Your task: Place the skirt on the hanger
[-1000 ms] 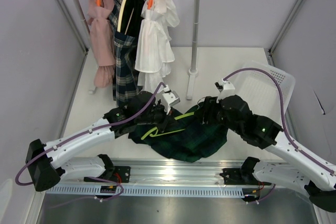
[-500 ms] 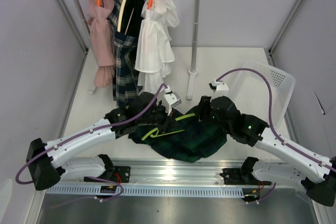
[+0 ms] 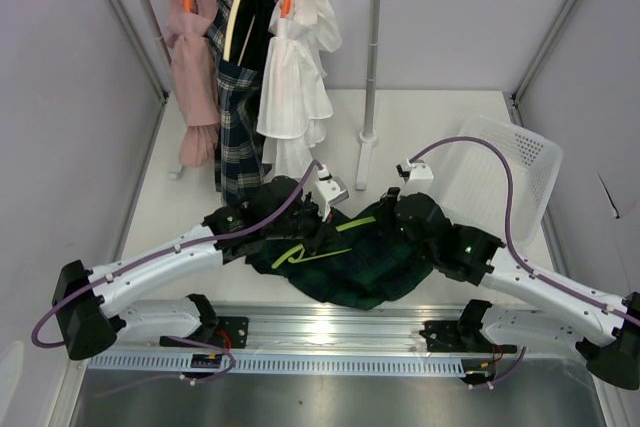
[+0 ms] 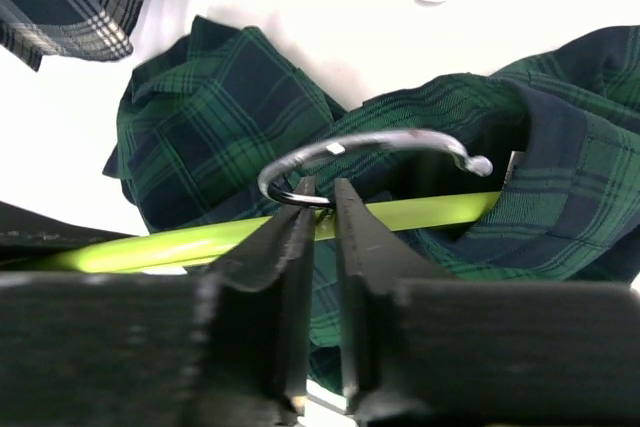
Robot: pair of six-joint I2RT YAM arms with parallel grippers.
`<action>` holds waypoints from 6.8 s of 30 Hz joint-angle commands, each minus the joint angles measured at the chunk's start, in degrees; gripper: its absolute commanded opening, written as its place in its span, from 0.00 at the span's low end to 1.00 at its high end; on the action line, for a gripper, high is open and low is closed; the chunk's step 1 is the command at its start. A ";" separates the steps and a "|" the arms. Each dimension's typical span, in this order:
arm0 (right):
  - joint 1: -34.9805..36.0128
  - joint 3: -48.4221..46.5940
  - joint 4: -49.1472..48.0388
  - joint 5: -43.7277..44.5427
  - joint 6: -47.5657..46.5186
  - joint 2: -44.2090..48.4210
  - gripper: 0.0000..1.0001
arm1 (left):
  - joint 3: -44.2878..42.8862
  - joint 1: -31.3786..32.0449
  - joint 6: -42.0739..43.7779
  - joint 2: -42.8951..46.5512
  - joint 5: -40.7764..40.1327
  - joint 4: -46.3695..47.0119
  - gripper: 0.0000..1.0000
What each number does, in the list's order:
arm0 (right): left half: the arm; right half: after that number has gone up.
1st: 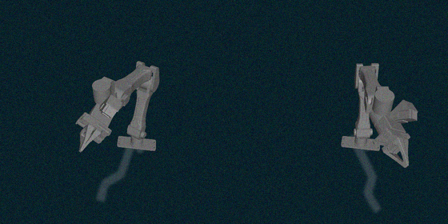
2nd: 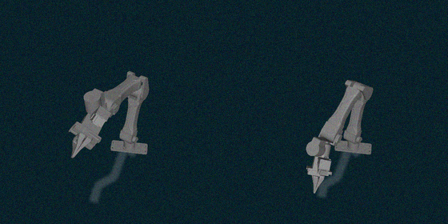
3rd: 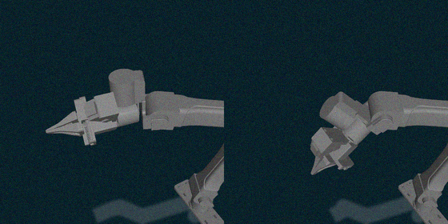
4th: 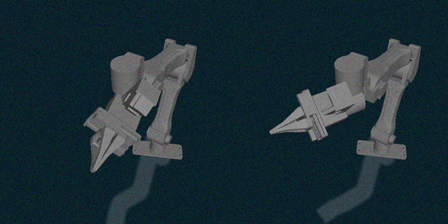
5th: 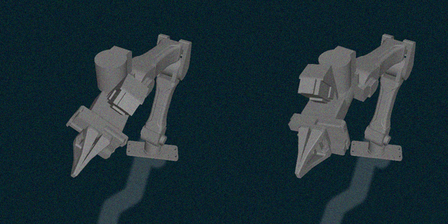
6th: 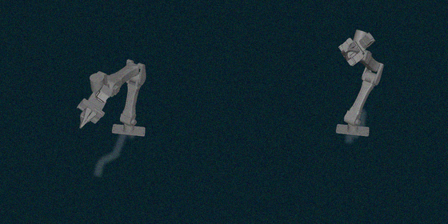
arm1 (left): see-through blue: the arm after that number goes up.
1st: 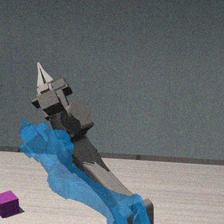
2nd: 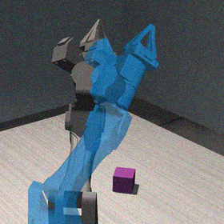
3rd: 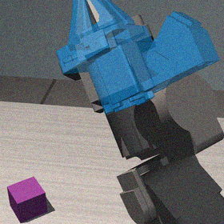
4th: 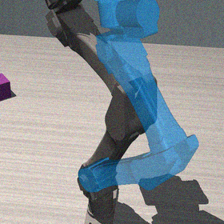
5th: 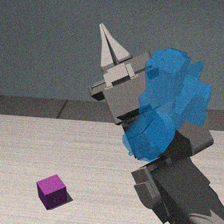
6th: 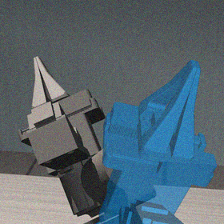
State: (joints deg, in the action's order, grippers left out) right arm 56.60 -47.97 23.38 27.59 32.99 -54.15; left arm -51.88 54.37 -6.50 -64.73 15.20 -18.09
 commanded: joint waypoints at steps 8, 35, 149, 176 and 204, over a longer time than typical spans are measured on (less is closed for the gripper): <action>0.53 1.29 -1.75 5.72 0.67 1.50 0.00 | -3.40 0.74 -0.97 0.83 -1.66 1.21 0.14; -0.79 3.93 -0.09 3.26 1.37 11.43 0.00 | 7.92 -20.97 -23.20 14.45 -10.02 -8.47 0.53; -3.60 9.38 -10.11 16.88 -6.89 16.00 0.00 | -2.08 -29.94 -24.79 14.72 13.36 -17.51 0.00; 1.67 -2.13 -14.76 27.68 -15.94 3.70 0.00 | -16.40 -29.58 -19.07 16.74 10.99 -30.60 0.00; 6.77 -8.37 -15.29 26.63 -21.30 -1.39 0.00 | -26.78 -28.88 -19.25 13.32 9.23 -32.45 0.00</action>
State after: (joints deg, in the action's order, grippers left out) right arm 62.57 -53.39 8.58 49.08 16.23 -54.48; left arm -74.30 25.21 -25.87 -51.22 24.43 -52.07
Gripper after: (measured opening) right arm 0.034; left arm 0.007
